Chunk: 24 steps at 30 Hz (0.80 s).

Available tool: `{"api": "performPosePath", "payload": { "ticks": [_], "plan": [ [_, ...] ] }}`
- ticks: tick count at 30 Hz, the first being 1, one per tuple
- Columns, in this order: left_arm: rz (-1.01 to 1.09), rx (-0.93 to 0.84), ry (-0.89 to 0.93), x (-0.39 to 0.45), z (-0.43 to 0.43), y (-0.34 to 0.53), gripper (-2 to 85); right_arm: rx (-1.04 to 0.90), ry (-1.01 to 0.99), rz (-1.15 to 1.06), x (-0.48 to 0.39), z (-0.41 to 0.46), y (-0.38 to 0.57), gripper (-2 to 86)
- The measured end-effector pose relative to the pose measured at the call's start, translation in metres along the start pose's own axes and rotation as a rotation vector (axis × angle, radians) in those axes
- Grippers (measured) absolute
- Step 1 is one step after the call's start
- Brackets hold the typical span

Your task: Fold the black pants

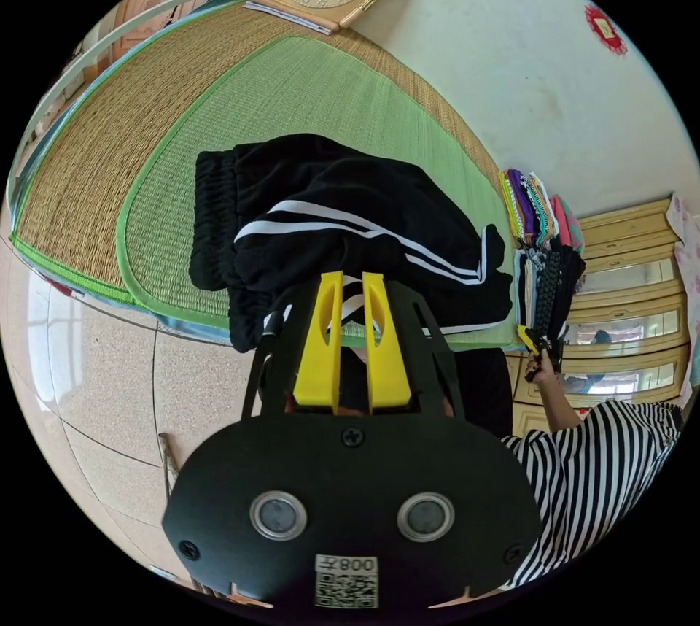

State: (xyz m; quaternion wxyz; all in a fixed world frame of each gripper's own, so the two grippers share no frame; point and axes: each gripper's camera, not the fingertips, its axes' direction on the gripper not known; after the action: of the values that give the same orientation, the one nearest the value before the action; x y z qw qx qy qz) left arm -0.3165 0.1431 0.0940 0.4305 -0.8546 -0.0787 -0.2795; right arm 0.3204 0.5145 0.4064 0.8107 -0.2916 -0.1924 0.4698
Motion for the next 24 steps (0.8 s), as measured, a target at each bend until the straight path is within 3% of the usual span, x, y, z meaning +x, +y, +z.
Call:
{"api": "performPosePath", "payload": {
  "ticks": [7,12,16,20,24],
  "plan": [
    [0.038,-0.007,-0.083,0.019,-0.009,-0.027,6.4,-0.134,0.149,-0.361,-0.117,0.063,-0.044,5.5],
    [0.042,0.023,-0.22,0.029,-0.025,-0.046,7.4,-0.245,0.367,-0.588,-0.197,0.142,-0.076,7.2],
    [0.064,-0.025,-0.273,0.032,-0.017,-0.07,8.2,-0.282,0.504,-0.626,-0.217,0.181,-0.087,7.4],
    [0.089,-0.187,-0.316,0.036,0.013,-0.096,7.5,-0.367,0.615,-0.601,-0.214,0.219,-0.092,6.8],
    [0.115,-0.159,-0.33,0.053,0.009,-0.107,4.5,-0.338,0.644,-0.619,-0.216,0.219,-0.085,1.8]
  ]
}}
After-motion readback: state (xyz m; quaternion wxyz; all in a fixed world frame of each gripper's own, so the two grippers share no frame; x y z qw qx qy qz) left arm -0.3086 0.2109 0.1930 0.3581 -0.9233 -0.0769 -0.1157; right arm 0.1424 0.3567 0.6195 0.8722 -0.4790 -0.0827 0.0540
